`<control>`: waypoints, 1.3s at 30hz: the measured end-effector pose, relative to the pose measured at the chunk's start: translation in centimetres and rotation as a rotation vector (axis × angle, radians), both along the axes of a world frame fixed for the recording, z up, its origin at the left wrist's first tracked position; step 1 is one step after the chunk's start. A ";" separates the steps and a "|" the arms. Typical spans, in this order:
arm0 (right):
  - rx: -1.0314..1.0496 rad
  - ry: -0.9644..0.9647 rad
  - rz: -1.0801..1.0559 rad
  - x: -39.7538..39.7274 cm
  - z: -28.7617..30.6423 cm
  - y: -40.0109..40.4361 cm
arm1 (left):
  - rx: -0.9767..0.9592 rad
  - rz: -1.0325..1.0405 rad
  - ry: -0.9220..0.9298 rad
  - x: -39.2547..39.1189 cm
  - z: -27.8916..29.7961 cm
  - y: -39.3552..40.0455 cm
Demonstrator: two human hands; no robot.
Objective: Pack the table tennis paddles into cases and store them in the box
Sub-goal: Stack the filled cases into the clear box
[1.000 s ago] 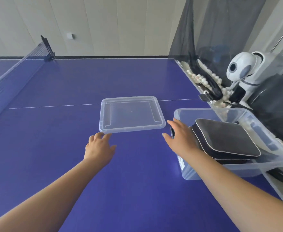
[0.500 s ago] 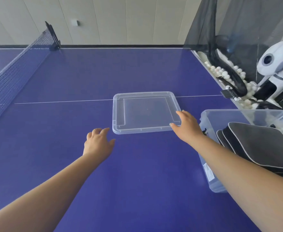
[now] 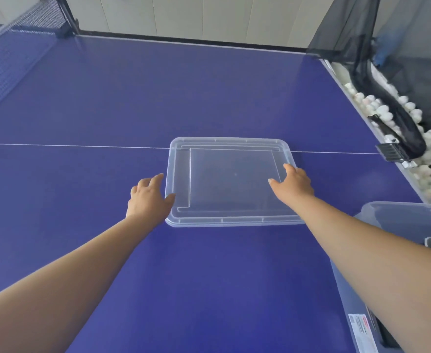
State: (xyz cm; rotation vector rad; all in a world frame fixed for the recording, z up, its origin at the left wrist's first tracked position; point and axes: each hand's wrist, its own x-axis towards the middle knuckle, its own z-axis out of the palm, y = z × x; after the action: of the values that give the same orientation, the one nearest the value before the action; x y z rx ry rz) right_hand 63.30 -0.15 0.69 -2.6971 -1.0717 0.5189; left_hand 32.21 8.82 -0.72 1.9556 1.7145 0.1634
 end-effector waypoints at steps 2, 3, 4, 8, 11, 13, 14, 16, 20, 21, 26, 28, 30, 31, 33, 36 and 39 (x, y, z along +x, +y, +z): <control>0.003 -0.008 -0.081 0.9 -1.8 1.5 | -0.002 0.027 -0.006 1.0 -1.3 1.2; 0.009 -0.011 -0.130 1.3 -2.6 2.1 | -0.002 0.050 0.001 1.5 -1.8 1.7; 0.012 -0.007 -0.177 1.6 -3.4 2.5 | 0.002 0.075 0.012 1.9 -2.4 2.1; 0.008 -0.049 -0.249 2.3 -5.6 3.1 | 0.024 0.106 -0.027 3.3 -4.0 2.6; 0.060 -0.082 -0.251 2.8 -6.0 2.9 | -0.004 0.158 -0.108 4.6 -3.9 2.3; 0.079 -0.056 -0.262 3.3 -5.9 2.9 | -0.018 0.214 -0.150 4.8 -4.0 2.6; 0.077 -0.035 -0.272 3.6 -5.8 2.9 | -0.026 0.239 -0.178 4.8 -4.2 2.8; 0.073 0.022 -0.299 4.2 -5.6 2.9 | -0.047 0.272 -0.225 4.5 -4.5 3.3; 0.060 0.093 -0.356 4.9 -5.3 2.9 | -0.091 0.289 -0.237 4.1 -4.1 3.7; 0.041 0.098 -0.359 5.0 -5.1 3.0 | -0.098 0.291 -0.231 4.0 -3.9 3.7; -0.022 0.143 -0.344 5.6 -4.0 3.3 | -0.172 0.358 -0.352 3.2 -2.0 4.4; -0.014 0.158 -0.334 5.5 -3.5 3.2 | -0.231 0.373 -0.399 2.6 -1.6 4.6; -0.001 0.168 -0.324 5.3 -2.8 3.0 | -0.250 0.360 -0.406 2.0 -1.1 4.4; 0.010 0.179 -0.319 5.1 -2.3 2.8 | -0.246 0.354 -0.403 1.7 -1.0 4.1; 0.058 0.209 -0.310 4.7 -1.4 2.4 | -0.233 0.353 -0.394 1.1 -0.5 3.3; 0.161 0.266 -0.318 4.0 0.3 1.4 | -0.209 0.364 -0.418 0.0 0.6 2.2; 0.219 0.291 -0.289 2.8 2.1 -0.3 | -0.136 0.349 -0.443 -0.9 2.6 0.8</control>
State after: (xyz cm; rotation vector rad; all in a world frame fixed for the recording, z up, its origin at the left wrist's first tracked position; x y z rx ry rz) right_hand 66.15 -0.44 2.76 -2.4317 -0.6107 0.6697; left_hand 31.30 9.66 1.92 1.3805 1.6930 0.5464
